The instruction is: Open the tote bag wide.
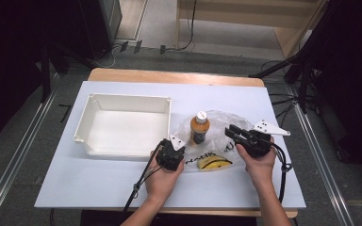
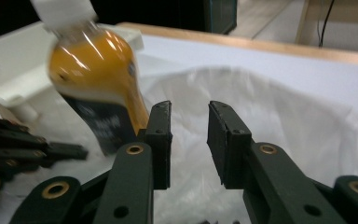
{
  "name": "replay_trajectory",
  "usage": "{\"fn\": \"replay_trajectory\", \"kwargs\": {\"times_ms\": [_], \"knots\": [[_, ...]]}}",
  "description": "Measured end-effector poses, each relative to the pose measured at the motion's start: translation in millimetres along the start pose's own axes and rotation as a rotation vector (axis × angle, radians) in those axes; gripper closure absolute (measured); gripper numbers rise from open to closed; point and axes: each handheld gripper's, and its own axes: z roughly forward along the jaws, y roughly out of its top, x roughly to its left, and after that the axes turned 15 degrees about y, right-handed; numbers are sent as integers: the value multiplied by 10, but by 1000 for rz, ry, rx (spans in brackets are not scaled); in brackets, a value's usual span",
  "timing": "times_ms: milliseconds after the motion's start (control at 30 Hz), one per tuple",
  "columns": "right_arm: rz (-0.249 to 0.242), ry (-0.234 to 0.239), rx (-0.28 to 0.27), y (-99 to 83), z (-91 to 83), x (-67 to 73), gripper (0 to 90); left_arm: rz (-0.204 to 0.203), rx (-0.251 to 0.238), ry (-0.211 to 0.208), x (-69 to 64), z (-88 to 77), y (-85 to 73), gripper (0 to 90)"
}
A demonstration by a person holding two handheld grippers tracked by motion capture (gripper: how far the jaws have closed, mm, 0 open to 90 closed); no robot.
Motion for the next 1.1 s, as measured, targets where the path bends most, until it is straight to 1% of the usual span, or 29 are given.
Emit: {"fn": "replay_trajectory", "kwargs": {"times_ms": [33,67,100,133,167,200,233,267,300,333,367,400,433,467,500,533,567,600,633,667,700,733,800,833,933,1000,1033,1067,1100], "knots": [[-17,7,-25,81,-33,57,720,0,0,2,-3,0,0,900],[-17,7,-25,81,-33,57,720,0,0,2,-3,0,0,900],[-40,17,-59,166,-50,119,719,-2,1,-2,-2,0,0,900],[-40,17,-59,166,-50,119,719,-2,1,-2,-2,0,0,900],[-62,7,-96,250,-40,156,681,-1,-1,-2,0,0,0,900],[-62,7,-96,250,-40,156,681,-1,-1,-4,2,-1,-1,900],[-49,-40,-114,315,20,146,601,-7,-5,-7,7,-2,-4,900],[-49,-40,-114,315,20,146,601,-7,-5,-7,7,-2,-4,900],[-11,-84,-83,319,142,53,594,-11,-4,-7,18,-11,-4,900],[-11,-84,-83,319,142,53,594,-23,-10,-14,29,-16,-8,900],[15,-113,-57,292,217,-7,608,-28,-14,-17,41,-26,-11,900],[35,-140,-24,249,288,-69,679,-35,-20,-18,49,-38,-17,900],[71,-178,60,110,441,-195,789,-36,-25,-24,55,-44,-21,900],[71,-178,60,110,441,-195,789,-41,-29,-24,58,-52,-24,900],[104,-191,118,-5,527,-262,873,-45,-38,-26,66,-71,-29,900],[104,-191,118,-5,527,-262,873,-45,-38,-26,66,-71,-29,900],[130,-211,176,-108,593,-308,900,-45,-53,-34,72,-87,-32,900],[130,-211,176,-108,593,-308,900,-45,-53,-34,72,-87,-32,900],[162,-217,209,-184,622,-348,900,-51,-59,-39,74,-100,-31,900],[162,-217,209,-184,622,-348,900,-51,-59,-39,74,-100,-31,900],[180,-228,232,-234,632,-379,900,-65,-69,-39,75,-121,-23,900],[180,-228,232,-234,632,-379,900,-65,-69,-39,75,-121,-23,900],[176,-234,240,-233,621,-383,900,-86,-90,-40,83,-161,-12,872],[176,-242,245,-233,621,-385,900,-107,-118,-51,99,-219,10,852],[182,-231,239,-242,594,-407,900,-127,-166,-45,123,-320,57,763],[167,-226,242,-251,592,-397,900,-139,-204,-16,146,-404,98,688],[150,-221,242,-256,601,-380,900,-148,-222,13,173,-458,140,625],[150,-221,242,-256,601,-380,900,-148,-222,13,173,-458,140,593],[148,-218,239,-260,604,-372,900,-168,-221,31,220,-473,193,557]]}}
